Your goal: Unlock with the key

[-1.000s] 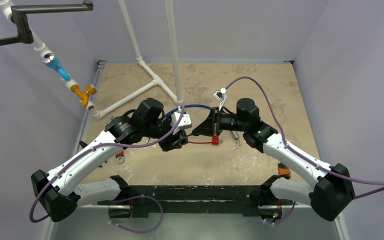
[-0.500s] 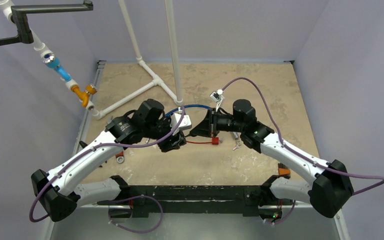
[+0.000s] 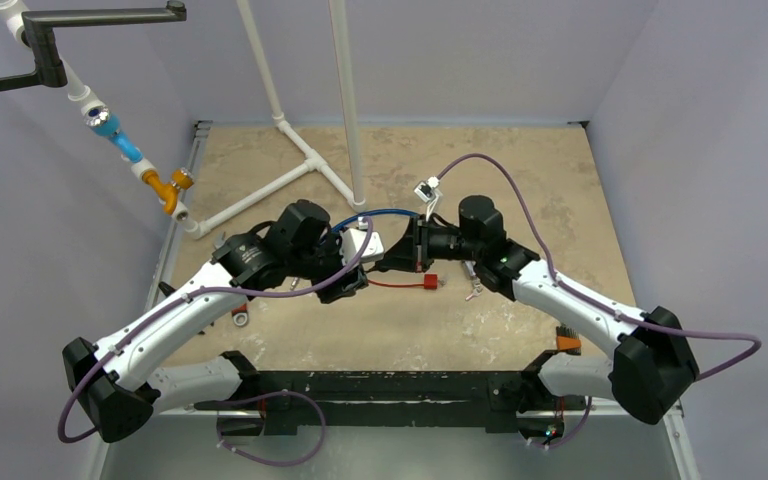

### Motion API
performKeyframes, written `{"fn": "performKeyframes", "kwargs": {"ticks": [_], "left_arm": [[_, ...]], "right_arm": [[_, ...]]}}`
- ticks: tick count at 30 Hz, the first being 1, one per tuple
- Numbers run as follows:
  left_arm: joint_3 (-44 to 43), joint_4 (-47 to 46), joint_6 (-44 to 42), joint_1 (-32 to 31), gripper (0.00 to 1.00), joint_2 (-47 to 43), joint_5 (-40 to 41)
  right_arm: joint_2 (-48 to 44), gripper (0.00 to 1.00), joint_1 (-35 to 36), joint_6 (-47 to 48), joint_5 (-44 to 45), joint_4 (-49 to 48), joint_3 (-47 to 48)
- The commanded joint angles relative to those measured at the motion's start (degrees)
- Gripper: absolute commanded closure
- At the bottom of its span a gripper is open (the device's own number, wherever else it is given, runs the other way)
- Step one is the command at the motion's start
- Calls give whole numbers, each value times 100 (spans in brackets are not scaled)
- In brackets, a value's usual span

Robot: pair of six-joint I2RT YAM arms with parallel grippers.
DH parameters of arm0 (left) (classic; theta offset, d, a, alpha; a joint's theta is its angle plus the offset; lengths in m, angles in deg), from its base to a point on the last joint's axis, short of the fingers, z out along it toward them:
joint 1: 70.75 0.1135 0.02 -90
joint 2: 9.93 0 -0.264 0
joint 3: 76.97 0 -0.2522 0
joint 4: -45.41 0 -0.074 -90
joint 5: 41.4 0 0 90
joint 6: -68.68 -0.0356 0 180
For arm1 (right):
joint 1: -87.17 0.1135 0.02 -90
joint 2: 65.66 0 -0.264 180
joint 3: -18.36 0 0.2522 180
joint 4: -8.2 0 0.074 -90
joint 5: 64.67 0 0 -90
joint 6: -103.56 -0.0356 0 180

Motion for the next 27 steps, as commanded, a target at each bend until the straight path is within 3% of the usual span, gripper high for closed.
{"fn": "performKeyframes", "kwargs": {"ticks": [1,16,23,27], "left_arm": [[-246,-975,-305,-138,100,-118,-211],[-702,-1231,583,-151,100,66,839],[-746,-1194,614,-142,100,79,670],[-657,-1125,170,-173,100,28,33]], "right_arm": [[144,100,100,114,-289,168,139],[-206,100,103,-110,121,-264,-163],[-92,100,96,-365,-4,-717,-318],[-43,100,91,-443,-159,-947,-376]]}}
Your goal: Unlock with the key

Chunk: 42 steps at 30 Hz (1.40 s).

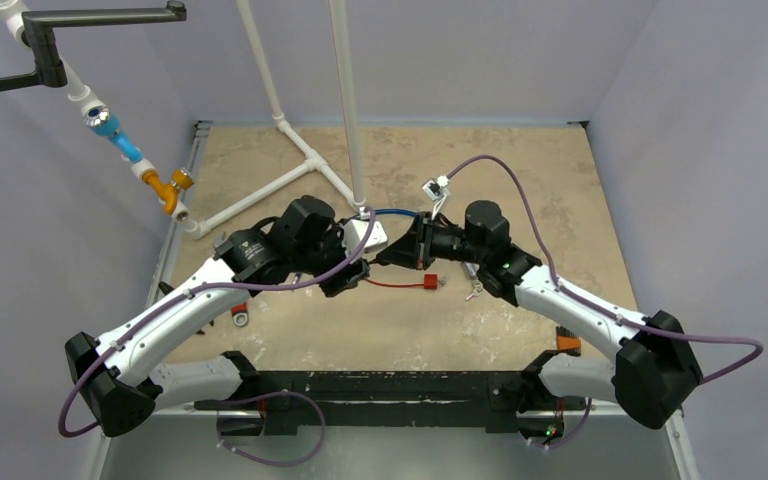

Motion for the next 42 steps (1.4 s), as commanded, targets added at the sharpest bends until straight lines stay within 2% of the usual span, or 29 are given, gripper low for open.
{"fn": "performKeyframes", "kwargs": {"ticks": [1,9,12,18,25,35,42], "left_arm": [[-316,-1114,-432,-45,100,-160,-705],[-252,-1086,-1271,-130,100,-186,-689],[-273,-1139,-1514,-146,100,-189,-511],[-241,-1286,-1451,-155,100,-196,-181],[-362,-1343,-1615,-177,100,-154,-180],[-424,-1662,-1159,-151,100,-92,419],[-623,-1783,-637,12,100,-82,416]], "right_arm": [[105,100,109,-194,-547,-345,-110],[447,100,101,-524,-1100,-945,-175],[477,100,105,-558,-1033,-990,-194],[333,100,129,-412,-731,-703,-166],[612,100,172,-515,-888,-796,-121],[393,100,469,-148,-350,-362,77],[500,100,487,-338,-651,-908,-83]]}}
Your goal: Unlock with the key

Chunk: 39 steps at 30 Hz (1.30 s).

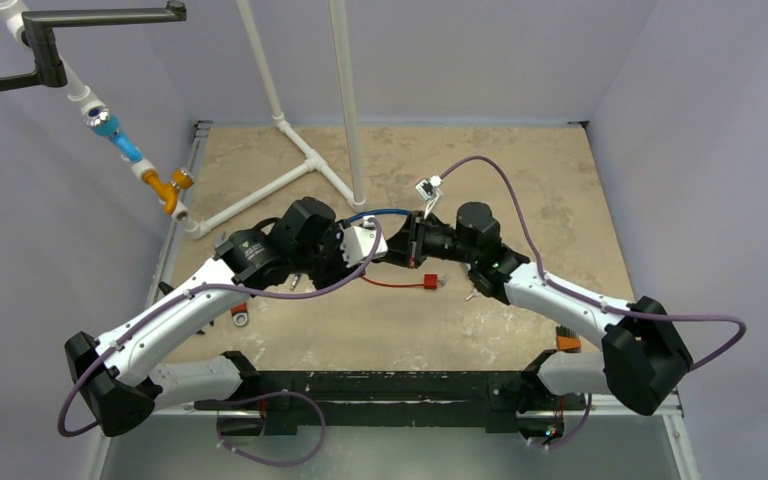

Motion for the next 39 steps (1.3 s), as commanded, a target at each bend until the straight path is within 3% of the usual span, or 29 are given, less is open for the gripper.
{"fn": "performKeyframes", "kwargs": {"ticks": [1,13,23,39], "left_arm": [[-638,-1934,418,76,100,-82,-276],[-561,-1544,226,90,100,-196,-1369],[-365,-1732,-250,95,100,-506,-1586],[-220,-1993,-182,93,100,-365,-1536]], "right_arm": [[114,100,312,-232,-850,-484,-79],[306,100,53,-793,-1539,-1696,-385],[327,100,42,-725,-1549,-1410,-289],[-77,100,82,-36,-404,1510,650]]}}
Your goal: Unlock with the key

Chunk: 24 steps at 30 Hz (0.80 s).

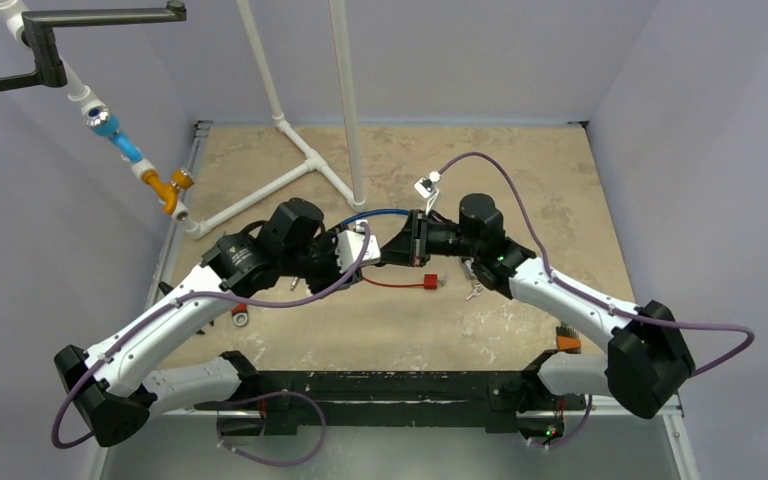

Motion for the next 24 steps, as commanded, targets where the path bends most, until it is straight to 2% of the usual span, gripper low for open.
{"fn": "performKeyframes", "kwargs": {"ticks": [1,4,7,14,19,24], "left_arm": [[-341,-1994,-36,-64,100,6,-669],[-357,-2019,51,-64,100,7,-992],[-412,-1977,152,-20,100,-26,-1689],[-455,-2213,888,223,100,70,-2886],[-416,-2399,998,241,100,116,-2907],[-228,-2617,1285,300,100,-23,-2388]], "right_arm": [[4,100,292,314,321,1256,546],[30,100,355,265,415,1452,749],[117,100,387,237,391,1779,1035],[-140,100,406,64,393,2289,1312],[-138,100,404,143,476,3009,1698],[-513,100,402,200,878,3218,1639]]}}
